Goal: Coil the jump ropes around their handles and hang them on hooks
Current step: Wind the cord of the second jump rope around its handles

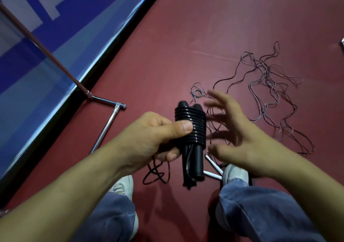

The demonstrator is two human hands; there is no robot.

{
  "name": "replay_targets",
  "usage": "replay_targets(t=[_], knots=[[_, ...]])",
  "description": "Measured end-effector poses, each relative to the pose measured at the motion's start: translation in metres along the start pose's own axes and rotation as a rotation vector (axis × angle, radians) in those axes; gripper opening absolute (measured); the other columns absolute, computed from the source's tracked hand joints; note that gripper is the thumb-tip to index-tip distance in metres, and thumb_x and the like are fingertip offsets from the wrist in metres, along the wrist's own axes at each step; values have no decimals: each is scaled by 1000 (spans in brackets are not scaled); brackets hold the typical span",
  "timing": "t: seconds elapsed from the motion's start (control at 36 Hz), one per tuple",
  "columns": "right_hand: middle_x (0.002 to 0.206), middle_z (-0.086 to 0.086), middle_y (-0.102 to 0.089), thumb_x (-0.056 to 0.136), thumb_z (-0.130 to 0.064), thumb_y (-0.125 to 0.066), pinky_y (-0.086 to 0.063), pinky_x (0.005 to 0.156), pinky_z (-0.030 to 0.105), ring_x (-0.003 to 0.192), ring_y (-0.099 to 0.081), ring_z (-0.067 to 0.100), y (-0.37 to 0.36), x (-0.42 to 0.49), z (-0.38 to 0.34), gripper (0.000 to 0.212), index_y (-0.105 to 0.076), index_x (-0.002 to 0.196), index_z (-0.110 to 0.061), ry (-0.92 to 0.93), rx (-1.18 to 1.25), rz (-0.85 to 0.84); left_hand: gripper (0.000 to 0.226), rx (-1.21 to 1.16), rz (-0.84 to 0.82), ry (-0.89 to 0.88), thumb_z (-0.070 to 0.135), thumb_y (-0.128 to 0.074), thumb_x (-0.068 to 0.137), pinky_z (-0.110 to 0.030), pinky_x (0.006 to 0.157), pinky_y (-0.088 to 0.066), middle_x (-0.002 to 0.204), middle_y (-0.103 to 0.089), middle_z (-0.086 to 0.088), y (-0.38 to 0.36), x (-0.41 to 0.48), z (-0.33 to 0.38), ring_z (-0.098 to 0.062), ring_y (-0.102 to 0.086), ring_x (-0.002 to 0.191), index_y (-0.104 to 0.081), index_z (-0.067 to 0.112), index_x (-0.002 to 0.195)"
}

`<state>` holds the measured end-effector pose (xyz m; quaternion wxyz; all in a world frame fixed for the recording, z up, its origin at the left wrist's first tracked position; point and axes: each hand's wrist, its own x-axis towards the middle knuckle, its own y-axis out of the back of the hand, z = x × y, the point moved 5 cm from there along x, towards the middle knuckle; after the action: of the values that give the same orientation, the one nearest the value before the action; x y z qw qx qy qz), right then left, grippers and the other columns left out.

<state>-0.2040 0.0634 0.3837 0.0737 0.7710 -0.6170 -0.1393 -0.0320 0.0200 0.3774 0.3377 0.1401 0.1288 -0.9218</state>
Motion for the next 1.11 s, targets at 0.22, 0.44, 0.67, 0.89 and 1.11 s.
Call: replay_targets(t=[0.22, 0.44, 0.67, 0.89, 1.11], knots=[[139, 6, -52, 67, -31, -80, -7, 128, 45, 157, -8, 13, -39, -15, -33, 41, -52, 95, -17, 481, -720, -231, 43, 225, -376, 218, 33, -67, 91, -38, 50, -25, 48, -50, -8, -20, -9, -19, -21, -39, 46, -62, 12, 54], [119, -3, -44, 80, -43, -68, -45, 53, 38, 81, -49, 18, -63, -25, -18, 42, -39, 102, -22, 375, -784, -192, 38, 419, -367, 294, 29, -70, 86, -26, 49, -28, 49, -49, -6, -16, -10, -20, -15, -37, 45, -63, -1, 64], [73, -1, -55, 66, -49, -56, -29, 46, 33, 57, -60, 33, -75, -20, 14, 46, -38, 103, -28, 86, -1119, -97, 49, 948, -78, 225, 56, -59, 76, -44, 72, -53, 91, -58, -16, -1, 0, -17, -14, -54, 71, -63, 8, 75], [89, 1, -56, 80, -46, -58, -33, 58, 34, 80, -65, 36, -75, -14, 23, 36, -40, 109, -32, -79, -1109, -38, 30, 1267, 20, 246, 39, -43, 103, -45, 78, -52, 100, -39, 3, 1, -9, -14, -23, -57, 78, -52, 23, 79], [97, -1, -56, 85, -45, -53, -36, 61, 34, 85, -65, 35, -50, -4, 39, 40, -40, 121, -33, -208, -1120, 98, 35, 1119, 176, 140, 41, -45, 103, -33, 50, -39, 63, -52, 3, -9, -18, -4, -19, -47, 50, -52, 19, 76]])
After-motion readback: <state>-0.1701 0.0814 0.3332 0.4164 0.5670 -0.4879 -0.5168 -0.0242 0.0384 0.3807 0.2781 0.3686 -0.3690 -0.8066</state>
